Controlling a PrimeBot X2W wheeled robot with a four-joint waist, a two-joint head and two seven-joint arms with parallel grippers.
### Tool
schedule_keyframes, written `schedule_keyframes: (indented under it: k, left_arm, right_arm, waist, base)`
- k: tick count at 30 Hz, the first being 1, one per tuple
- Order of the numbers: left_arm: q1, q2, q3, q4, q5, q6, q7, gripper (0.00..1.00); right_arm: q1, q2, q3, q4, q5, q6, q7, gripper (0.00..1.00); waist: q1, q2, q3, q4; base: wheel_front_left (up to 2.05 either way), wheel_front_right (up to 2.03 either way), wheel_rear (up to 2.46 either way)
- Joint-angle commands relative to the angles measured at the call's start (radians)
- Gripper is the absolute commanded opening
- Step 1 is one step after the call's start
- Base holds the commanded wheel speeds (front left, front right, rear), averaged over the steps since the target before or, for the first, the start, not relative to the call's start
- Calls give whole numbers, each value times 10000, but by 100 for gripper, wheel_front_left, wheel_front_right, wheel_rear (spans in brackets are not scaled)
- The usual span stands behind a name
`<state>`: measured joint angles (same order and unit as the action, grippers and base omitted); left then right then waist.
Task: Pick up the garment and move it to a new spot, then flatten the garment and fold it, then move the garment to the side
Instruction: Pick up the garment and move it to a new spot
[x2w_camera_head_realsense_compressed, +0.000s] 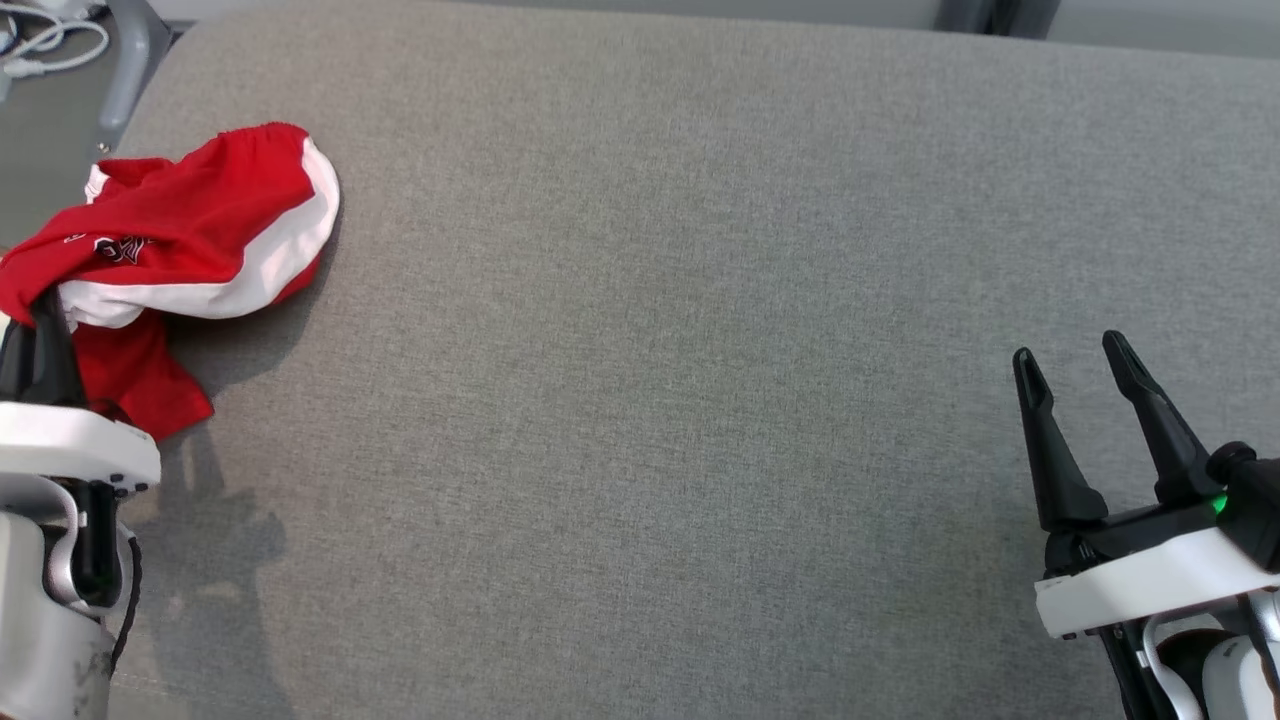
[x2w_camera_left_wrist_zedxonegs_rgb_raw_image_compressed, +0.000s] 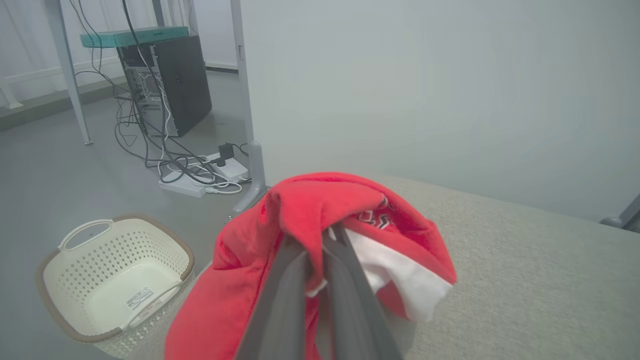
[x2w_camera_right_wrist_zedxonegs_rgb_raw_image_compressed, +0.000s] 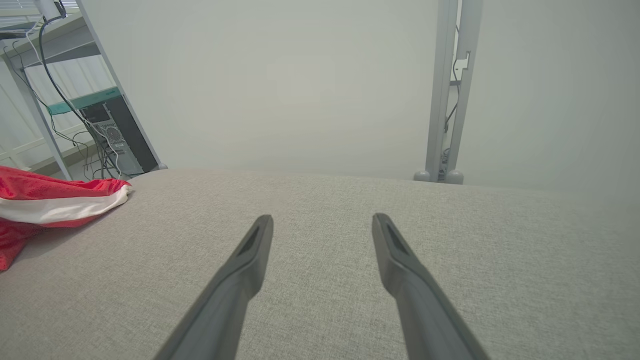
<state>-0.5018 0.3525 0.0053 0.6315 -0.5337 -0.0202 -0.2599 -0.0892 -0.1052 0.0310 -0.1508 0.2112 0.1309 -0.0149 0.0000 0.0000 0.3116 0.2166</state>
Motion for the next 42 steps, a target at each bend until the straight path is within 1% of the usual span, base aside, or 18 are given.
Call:
schedule_keyframes:
  k: [1, 3, 4, 8, 13, 18, 22, 27, 30, 34, 38, 39, 42]
  left_arm:
    - [593, -70, 149, -740, 247, 189, -30, 0]
    - [1281, -245, 277, -1652, 355, 377, -31, 0]
    - [1281, -245, 277, -1652, 355, 377, -31, 0]
    - [2581, -403, 401, -3227, 526, 772, -27, 0]
    - [4111, -528, 328, -5155, 714, 1302, 368, 0]
    - [5300, -662, -37, -6980, 1019, 1766, 1010, 0]
    - [5753, -743, -419, -7955, 1229, 1987, 1493, 0]
    - [5505, -809, -960, -8525, 1404, 1857, 1800, 0]
    - [5113, -833, -1264, -8544, 1500, 1698, 1892, 0]
    - [4384, -980, -1889, -8274, 1521, 1295, 2005, 0]
    - [3422, -1178, -2754, -7700, 1649, 700, 2157, 0]
    - [3168, -1183, -2904, -7499, 1775, 627, 2208, 0]
    - [2352, -1476, -3446, -6978, 1907, 279, 2281, 0]
  right_arm:
    - [170, 31, -14, 67, 76, -3, -104, 100]
    - [298, 81, -23, 135, 88, -3, -159, 100]
    - [298, 81, -23, 135, 88, -3, -159, 100]
    - [592, 186, -85, 210, 136, -3, -255, 100]
    - [915, 284, -125, 340, 181, -3, -320, 100]
    - [1185, 335, -128, 450, 267, -3, -393, 100]
    - [1307, 355, -174, 389, 194, -3, -388, 100]
    - [1211, 302, -131, 190, 113, -3, -339, 100]
    - [1079, 308, -73, 125, 137, -3, -311, 100]
    - [911, 329, -17, 43, 207, -3, -351, 100]
    - [732, 361, -41, 17, 277, -3, -439, 100]
    - [687, 379, -7, 31, 282, -3, -480, 100]
    - [589, 423, -3, 144, 391, -3, -617, 100]
  waist:
    - [0, 0, -583, -98]
    - [0, 0, -873, -175]
    - [0, 0, -873, -175]
    - [0, 0, -1379, -334]
    - [0, 0, -1901, -664]
    - [0, 0, -2336, -956]
    - [0, 0, -2469, -1167]
    - [0, 0, -2417, -1588]
    - [0, 0, -2287, -2021]
    - [0, 0, -1997, -2817]
    - [0, 0, -1519, -3715]
    - [0, 0, -1370, -3960]
    - [0, 0, -953, -4592]
  base:
    - [0, 0, 0]
    - [0, 0, 0]
    - [0, 0, 0]
    - [0, 0, 0]
    - [0, 0, 0]
    - [0, 0, 0]
    - [0, 0, 0]
    - [0, 0, 0]
    - [0, 0, 0]
    - [0, 0, 0]
    - [0, 0, 0]
    - [0, 0, 0]
    - [0, 0, 0]
